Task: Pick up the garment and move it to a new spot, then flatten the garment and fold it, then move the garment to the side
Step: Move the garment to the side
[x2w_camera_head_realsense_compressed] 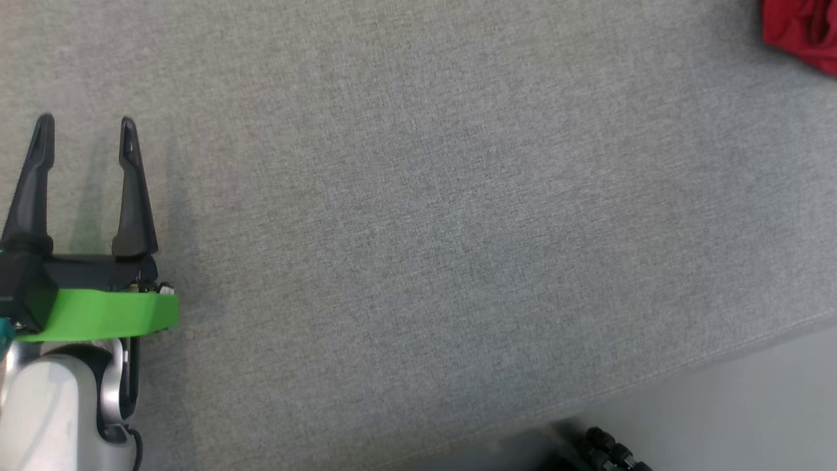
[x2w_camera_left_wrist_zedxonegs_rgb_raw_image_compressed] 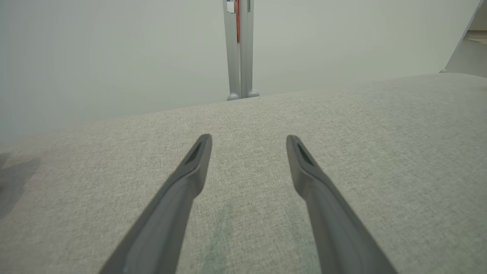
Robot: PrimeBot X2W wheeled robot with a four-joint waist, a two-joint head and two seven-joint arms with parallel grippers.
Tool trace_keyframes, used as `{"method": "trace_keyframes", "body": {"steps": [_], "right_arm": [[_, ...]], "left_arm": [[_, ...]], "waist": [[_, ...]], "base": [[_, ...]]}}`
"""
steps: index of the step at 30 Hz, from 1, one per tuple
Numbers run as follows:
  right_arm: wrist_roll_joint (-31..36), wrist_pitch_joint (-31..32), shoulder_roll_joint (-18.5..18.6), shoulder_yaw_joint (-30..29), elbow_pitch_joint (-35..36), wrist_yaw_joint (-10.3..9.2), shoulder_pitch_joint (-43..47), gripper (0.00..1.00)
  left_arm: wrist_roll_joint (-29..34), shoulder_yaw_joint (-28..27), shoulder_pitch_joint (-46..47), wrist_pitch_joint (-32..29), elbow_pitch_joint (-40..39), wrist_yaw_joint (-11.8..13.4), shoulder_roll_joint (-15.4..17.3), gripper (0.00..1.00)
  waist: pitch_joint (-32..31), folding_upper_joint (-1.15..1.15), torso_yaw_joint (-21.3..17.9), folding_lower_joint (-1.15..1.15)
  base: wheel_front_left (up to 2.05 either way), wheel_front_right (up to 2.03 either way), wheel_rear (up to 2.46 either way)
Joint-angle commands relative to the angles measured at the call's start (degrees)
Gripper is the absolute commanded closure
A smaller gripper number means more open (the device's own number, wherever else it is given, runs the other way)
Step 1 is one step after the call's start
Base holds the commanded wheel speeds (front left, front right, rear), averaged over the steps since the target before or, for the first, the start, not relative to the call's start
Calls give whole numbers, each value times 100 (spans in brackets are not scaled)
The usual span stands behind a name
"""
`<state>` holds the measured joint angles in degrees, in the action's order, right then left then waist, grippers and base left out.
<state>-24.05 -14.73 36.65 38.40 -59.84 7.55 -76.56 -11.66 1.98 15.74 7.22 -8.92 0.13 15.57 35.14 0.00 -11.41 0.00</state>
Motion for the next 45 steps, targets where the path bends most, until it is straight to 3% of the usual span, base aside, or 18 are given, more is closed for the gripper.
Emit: {"method": "trace_keyframes", "body": {"steps": [1,9,20,29,45], "right_arm": [[60,-38,-38,-20,78,-13,99,0],[54,-47,-485,-507,1114,-13,821,0],[411,-48,-1357,-1454,2508,-13,2814,0],[576,-48,-1922,-1825,3378,-12,4227,0],[945,-48,-2492,-2721,4747,-12,6349,0]], "left_arm": [[-104,-21,-101,80,128,23,-23,0],[-251,-40,-358,390,680,92,-201,0],[-448,-81,-895,562,1045,180,-367,0],[-518,-63,-1115,646,1335,202,-455,0],[-601,8,-1236,728,1754,161,-504,0]], "waist": [[-345,0,75,0],[-1186,0,316,0],[-2136,0,561,0],[-2578,0,661,0],[-2982,0,849,0]], "base": [[0,0,0],[0,0,0],[0,0,0],[0,0,0],[0,0,0]]}}
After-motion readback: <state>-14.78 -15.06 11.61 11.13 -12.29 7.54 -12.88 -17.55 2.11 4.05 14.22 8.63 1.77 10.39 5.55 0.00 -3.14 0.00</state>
